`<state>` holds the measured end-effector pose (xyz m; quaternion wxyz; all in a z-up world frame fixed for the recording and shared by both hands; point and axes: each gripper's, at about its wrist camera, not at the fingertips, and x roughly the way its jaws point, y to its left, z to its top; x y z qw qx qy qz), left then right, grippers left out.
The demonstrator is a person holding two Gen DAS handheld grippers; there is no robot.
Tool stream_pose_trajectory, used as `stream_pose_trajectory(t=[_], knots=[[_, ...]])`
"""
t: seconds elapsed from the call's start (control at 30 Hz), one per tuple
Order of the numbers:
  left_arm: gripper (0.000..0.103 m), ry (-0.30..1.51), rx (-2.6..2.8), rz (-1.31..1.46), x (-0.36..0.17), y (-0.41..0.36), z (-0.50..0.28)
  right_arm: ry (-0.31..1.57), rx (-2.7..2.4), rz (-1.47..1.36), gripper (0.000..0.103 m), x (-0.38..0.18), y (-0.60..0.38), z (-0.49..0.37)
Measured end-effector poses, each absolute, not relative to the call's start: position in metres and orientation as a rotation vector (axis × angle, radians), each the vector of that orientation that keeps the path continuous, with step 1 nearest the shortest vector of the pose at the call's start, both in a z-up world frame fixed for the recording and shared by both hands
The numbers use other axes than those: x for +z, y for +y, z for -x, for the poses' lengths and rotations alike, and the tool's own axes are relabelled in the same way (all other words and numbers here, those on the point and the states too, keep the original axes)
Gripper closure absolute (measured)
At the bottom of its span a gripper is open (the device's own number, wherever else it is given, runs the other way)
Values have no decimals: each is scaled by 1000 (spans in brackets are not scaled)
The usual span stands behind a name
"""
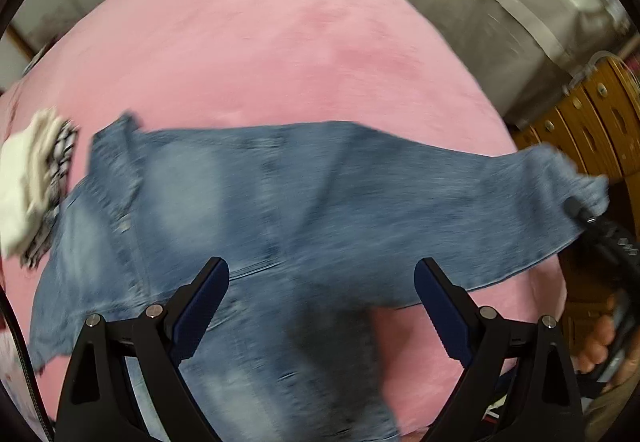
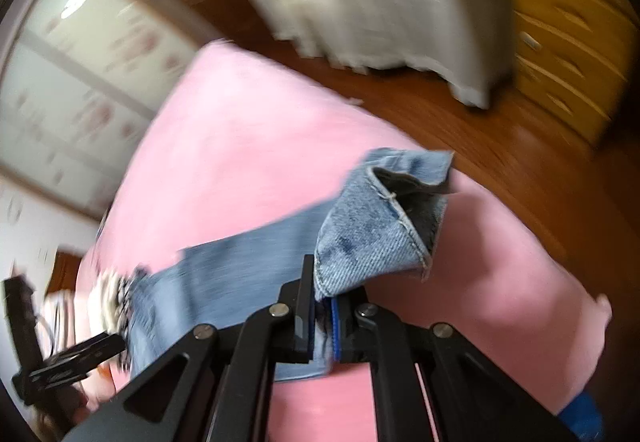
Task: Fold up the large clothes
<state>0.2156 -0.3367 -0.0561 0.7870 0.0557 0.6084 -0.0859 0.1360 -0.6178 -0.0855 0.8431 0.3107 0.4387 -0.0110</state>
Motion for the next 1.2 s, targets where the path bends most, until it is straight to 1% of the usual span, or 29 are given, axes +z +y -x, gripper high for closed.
stream_pose_trajectory(t=[0.07, 0.17, 0.3, 0.4, 0.53, 0.57, 0.63, 0.73, 0.8, 0.83, 0.87, 1.1, 1.2], knots=[[10, 1299, -142, -96, -50, -307, -211, 913, 56, -599, 98, -68, -591, -148], [10, 1283, -66, -27, -43, -257, -204, 894, 224, -476, 98, -40, -521, -166], [10, 1283, 23, 88, -47, -188, -193, 888, 406, -266, 98, -31, -417, -178], [10, 1302, 64, 136, -63, -144, -187, 924, 516, -124, 98, -52, -340, -177], [10, 1346, 84, 183, -99, -107, -183, 1013, 553, 56, 98, -116, -265, -171], [10, 1359, 84, 196, -106, -104, -182, 1047, 544, 99, 94, -134, -251, -171], [10, 1398, 67, 239, -125, -94, -183, 1125, 507, 204, 91, -169, -226, -168], [10, 1435, 10, 298, -146, -91, -184, 1150, 480, 278, 88, -188, -218, -157], [10, 1450, -62, 346, -158, -95, -187, 1140, 470, 295, 79, -187, -223, -150], [10, 1458, -89, 360, -162, -98, -188, 1140, 471, 294, 70, -186, -225, -146], [10, 1466, -118, 375, -167, -101, -190, 1140, 475, 288, 65, -184, -230, -142], [10, 1527, -276, 545, -203, -116, -208, 1179, 495, 217, 64, -174, -260, -127], [11, 1550, -279, 560, -215, -119, -212, 1213, 485, 176, 64, -176, -268, -125]])
